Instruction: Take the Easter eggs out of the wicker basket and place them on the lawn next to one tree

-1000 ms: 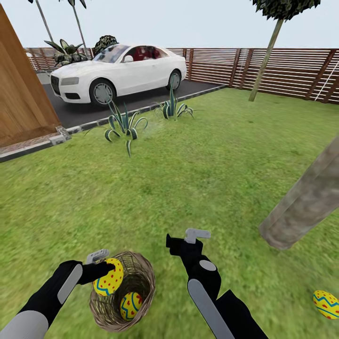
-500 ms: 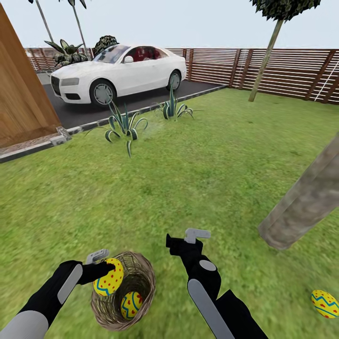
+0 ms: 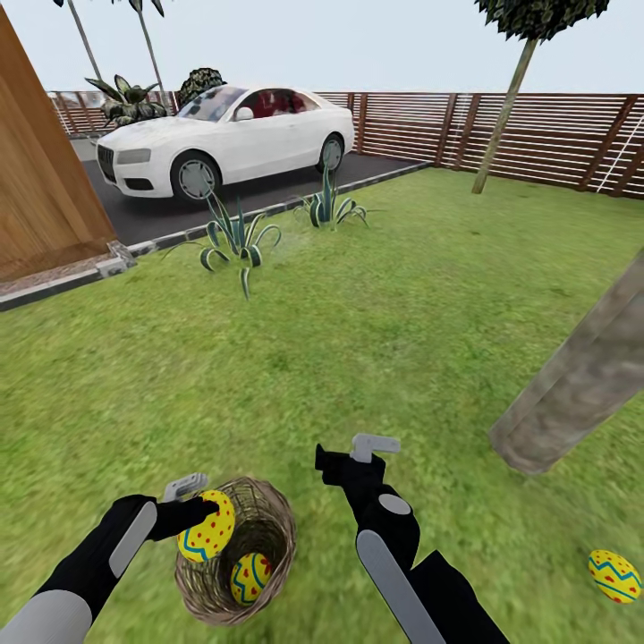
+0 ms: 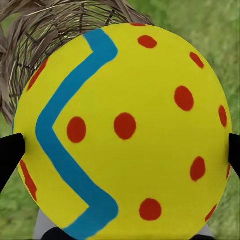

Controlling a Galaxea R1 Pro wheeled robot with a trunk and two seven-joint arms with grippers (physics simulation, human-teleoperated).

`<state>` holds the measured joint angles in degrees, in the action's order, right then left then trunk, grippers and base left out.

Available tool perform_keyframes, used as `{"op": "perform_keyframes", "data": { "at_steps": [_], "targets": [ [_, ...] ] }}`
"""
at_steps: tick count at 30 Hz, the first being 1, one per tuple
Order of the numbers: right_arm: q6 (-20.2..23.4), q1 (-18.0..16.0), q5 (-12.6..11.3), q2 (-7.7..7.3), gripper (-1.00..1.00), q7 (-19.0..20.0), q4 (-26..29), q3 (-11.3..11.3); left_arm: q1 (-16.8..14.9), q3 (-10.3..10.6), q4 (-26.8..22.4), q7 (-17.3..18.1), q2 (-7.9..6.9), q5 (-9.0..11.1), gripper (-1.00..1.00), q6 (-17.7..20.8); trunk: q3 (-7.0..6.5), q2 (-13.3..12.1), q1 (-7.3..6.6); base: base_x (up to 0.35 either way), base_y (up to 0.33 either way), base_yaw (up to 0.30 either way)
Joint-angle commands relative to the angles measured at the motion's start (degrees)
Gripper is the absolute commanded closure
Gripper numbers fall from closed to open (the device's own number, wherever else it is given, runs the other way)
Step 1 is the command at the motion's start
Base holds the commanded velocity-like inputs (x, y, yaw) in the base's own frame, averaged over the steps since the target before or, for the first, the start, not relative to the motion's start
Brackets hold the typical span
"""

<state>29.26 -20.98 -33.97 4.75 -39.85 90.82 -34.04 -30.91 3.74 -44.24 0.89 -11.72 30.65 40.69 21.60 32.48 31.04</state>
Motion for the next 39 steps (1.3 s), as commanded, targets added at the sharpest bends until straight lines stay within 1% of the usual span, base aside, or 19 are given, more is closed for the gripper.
{"op": "perform_keyframes", "data": {
  "at_steps": [1,14,19,22,29,31,34,39],
  "targets": [
    [0.18,-0.06,-0.40,0.00,-1.00,-0.49,0.07,-0.06,-0.03,0.16,-0.05,0.08,-0.06,-0.07,1.00,0.18,-0.10,-0.34,-0.20,0.000,0.000,0.000],
    [0.18,-0.11,-0.40,0.00,-1.00,-0.49,0.11,-0.06,-0.03,0.21,-0.05,0.00,-0.06,-0.07,1.00,0.18,-2.44,-5.55,-3.06,0.000,0.000,0.000],
    [0.18,-0.11,-0.40,0.00,-1.00,-0.49,0.07,-0.06,-0.03,0.21,-0.09,0.08,-0.06,-0.07,1.00,0.18,-2.44,-5.55,-3.06,0.000,0.000,0.000],
    [0.18,-0.09,-0.40,0.00,-1.00,-0.49,0.08,-0.06,-0.03,0.35,-1.81,-0.03,0.07,-0.07,1.00,0.14,-2.44,-5.55,-3.06,0.000,-0.012,0.000],
    [0.18,-0.08,-0.40,0.00,-1.00,-0.49,0.10,-0.06,0.05,0.47,-3.43,0.01,0.12,-0.07,1.00,-0.31,-2.44,-5.55,-3.06,0.000,-0.069,0.000],
    [0.18,-0.09,-0.40,0.00,-1.00,-0.49,0.09,-0.06,0.25,0.47,-5.01,0.00,0.13,-0.07,1.00,-0.32,-2.44,-5.55,-3.06,0.000,-0.005,0.000],
    [0.18,-0.10,-0.40,0.00,-1.00,-0.51,0.11,-0.06,1.72,0.48,-8.11,-0.10,0.13,-0.07,1.00,-0.26,-2.44,-5.55,-3.06,0.000,-0.001,0.000],
    [0.18,-0.10,-0.40,0.00,-1.00,-0.50,0.08,-0.06,2.55,0.48,-9.84,-0.16,0.12,-0.08,1.00,-0.19,-2.44,-5.55,-3.06,0.000,0.000,0.000]
  ]
}}
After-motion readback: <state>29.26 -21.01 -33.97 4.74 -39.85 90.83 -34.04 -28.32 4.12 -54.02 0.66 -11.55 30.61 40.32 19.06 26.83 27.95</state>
